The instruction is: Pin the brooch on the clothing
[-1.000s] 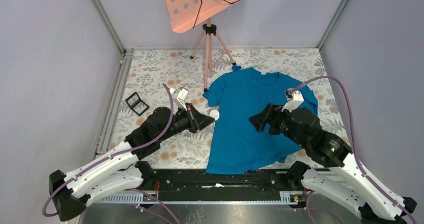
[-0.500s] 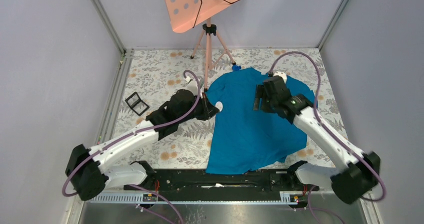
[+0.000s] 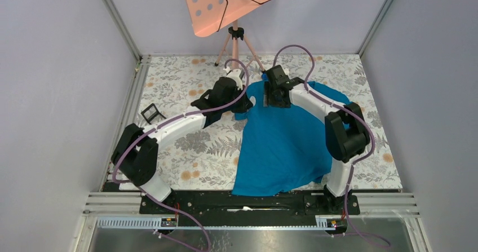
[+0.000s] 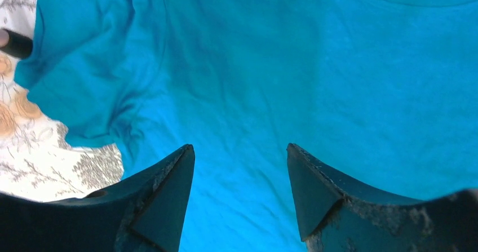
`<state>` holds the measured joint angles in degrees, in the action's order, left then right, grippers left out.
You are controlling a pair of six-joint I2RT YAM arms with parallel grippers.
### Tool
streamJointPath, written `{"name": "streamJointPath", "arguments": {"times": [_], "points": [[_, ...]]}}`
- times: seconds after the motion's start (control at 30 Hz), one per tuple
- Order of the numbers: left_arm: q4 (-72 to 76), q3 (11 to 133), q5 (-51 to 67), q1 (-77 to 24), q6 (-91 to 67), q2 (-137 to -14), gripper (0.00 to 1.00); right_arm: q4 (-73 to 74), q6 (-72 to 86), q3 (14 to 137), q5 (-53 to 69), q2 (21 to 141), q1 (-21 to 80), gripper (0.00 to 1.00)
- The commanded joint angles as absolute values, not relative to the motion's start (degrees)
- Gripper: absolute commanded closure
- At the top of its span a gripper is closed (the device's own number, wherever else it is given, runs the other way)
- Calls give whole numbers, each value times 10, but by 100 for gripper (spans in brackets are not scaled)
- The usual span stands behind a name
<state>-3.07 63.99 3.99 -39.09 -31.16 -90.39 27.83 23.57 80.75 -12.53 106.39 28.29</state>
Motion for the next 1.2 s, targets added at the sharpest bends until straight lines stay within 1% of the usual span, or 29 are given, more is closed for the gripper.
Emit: {"name": "streamJointPath", "arguments": {"times": [0.0, 0.17, 0.3, 0.5, 0.77, 0.97, 1.03, 1.17], "points": [[-49, 699, 49, -379, -277, -911, 100, 267, 275, 855, -116, 1097, 279, 33], [-128, 729, 46, -372, -284, -905, 100, 272, 302, 848, -137, 1120, 279, 33], [-165, 736, 56, -362, -286, -898, 100, 289, 288, 860, -149, 1140, 279, 35], [-169, 731, 52, -350, -299, -891, 100, 294, 257, 884, -157, 1176, 279, 42], [-182, 741, 54, -340, -291, -894, 100, 295, 272, 876, -160, 1200, 278, 46], [-173, 725, 62, -340, -302, -886, 100, 332, 262, 896, -182, 1220, 279, 52], [-176, 726, 62, -340, -302, -886, 100, 334, 264, 892, -178, 1222, 279, 57], [-180, 724, 59, -340, -298, -877, 100, 332, 269, 890, -171, 1221, 279, 60]]}}
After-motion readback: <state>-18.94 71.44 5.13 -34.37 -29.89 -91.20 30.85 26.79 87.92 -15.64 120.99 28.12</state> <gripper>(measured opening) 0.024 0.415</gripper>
